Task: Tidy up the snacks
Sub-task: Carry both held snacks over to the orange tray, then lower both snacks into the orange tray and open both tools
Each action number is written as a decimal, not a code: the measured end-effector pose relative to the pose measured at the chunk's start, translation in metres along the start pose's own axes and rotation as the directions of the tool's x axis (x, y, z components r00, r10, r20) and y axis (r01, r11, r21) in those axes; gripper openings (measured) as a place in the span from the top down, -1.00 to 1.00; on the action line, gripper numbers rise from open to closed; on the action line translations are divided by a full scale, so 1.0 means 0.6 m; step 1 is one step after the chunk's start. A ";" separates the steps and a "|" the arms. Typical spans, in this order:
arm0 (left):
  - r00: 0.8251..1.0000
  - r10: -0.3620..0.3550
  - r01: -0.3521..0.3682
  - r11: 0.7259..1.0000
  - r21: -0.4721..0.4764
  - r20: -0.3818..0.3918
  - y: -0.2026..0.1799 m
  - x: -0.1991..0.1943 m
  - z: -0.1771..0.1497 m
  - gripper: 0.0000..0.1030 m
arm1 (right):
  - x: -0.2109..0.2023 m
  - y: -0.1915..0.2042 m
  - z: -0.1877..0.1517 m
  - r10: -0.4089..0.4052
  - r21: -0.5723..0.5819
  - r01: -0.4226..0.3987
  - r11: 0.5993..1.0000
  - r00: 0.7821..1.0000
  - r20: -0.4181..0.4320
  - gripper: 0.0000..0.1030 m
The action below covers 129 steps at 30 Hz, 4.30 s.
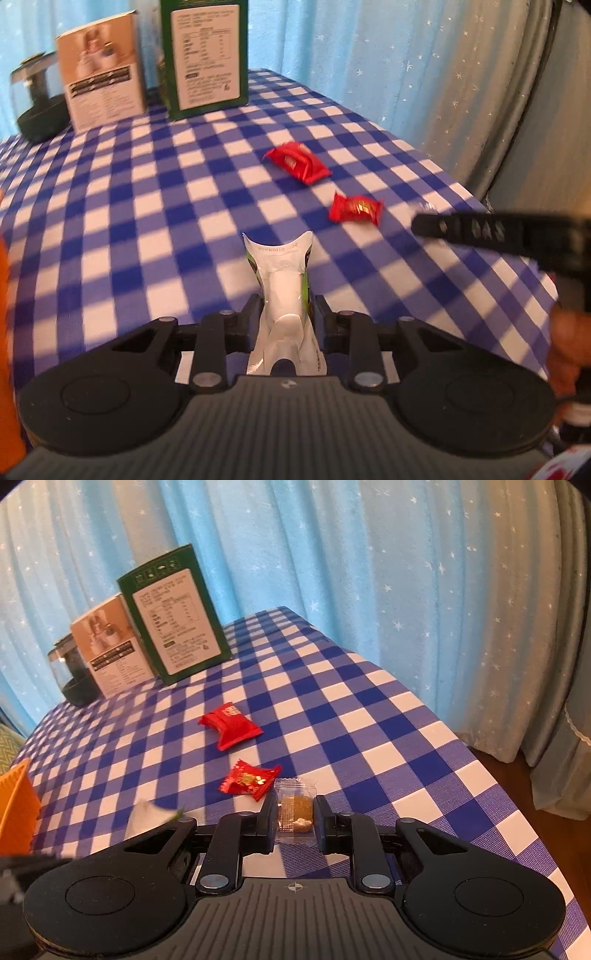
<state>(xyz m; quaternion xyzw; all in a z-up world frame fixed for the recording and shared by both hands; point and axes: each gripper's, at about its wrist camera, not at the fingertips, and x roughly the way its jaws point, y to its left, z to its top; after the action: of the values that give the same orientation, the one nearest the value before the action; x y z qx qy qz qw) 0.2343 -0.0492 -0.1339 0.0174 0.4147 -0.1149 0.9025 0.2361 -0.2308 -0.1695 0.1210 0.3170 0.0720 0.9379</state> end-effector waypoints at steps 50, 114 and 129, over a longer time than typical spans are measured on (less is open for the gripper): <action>0.962 0.224 -0.173 0.944 -0.281 0.158 0.162 -0.423 -0.129 0.49 | -0.253 0.302 -0.104 0.289 -0.238 -0.284 0.929 0.957 -0.015 0.59; 0.947 0.313 -0.276 0.908 -0.314 0.074 0.393 -0.333 -0.090 0.49 | -0.075 0.515 -0.080 0.374 -0.352 -0.398 0.847 0.917 -0.137 0.59; 0.939 0.340 -0.301 0.887 -0.351 0.055 0.410 -0.348 -0.119 0.22 | -0.079 0.504 -0.079 0.371 -0.336 -0.397 0.854 0.918 -0.140 0.59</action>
<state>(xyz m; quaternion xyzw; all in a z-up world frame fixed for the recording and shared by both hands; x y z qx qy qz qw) 0.1043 0.2394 -0.0395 -0.0755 0.3667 0.1078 0.9210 0.1521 0.0581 -0.0964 0.0065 0.3006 0.3183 0.8990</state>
